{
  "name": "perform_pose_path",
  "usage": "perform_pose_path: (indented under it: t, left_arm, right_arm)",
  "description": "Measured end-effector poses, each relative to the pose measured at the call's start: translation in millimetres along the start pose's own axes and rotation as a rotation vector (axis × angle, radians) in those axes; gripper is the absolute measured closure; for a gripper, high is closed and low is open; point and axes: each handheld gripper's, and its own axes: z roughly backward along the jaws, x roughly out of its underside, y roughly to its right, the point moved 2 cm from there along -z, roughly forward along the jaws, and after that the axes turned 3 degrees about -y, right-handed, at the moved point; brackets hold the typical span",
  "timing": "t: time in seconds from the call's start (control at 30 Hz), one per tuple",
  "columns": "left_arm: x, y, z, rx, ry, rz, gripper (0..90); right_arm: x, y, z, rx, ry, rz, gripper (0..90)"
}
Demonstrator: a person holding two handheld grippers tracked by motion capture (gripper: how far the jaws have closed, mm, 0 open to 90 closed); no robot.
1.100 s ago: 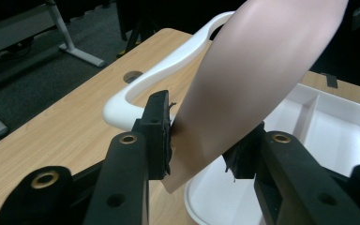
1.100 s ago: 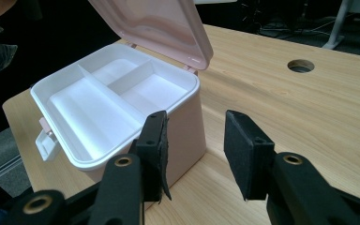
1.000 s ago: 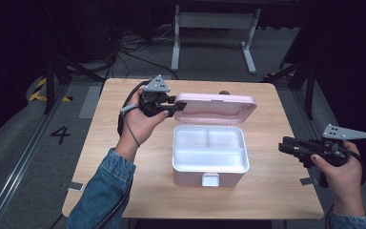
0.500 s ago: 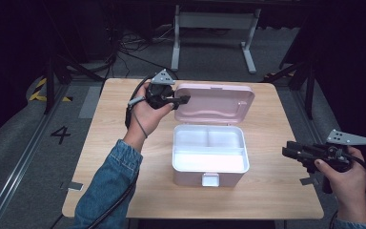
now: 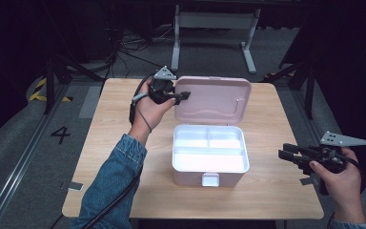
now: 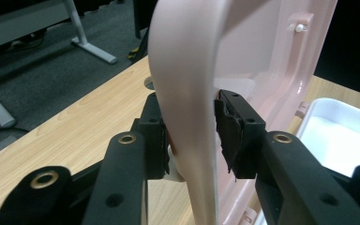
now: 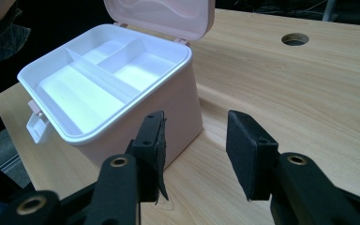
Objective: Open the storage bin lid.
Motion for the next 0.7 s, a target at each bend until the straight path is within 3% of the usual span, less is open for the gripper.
perform_pose_path:
  t: [0.7]
  left_arm:
    - [7.3, -18.4, -23.8, -0.031, -0.038, 0.047, 56.4]
  right_arm:
    - [2.0, 6.0, -6.3, -0.004, -0.009, -0.014, 56.6]
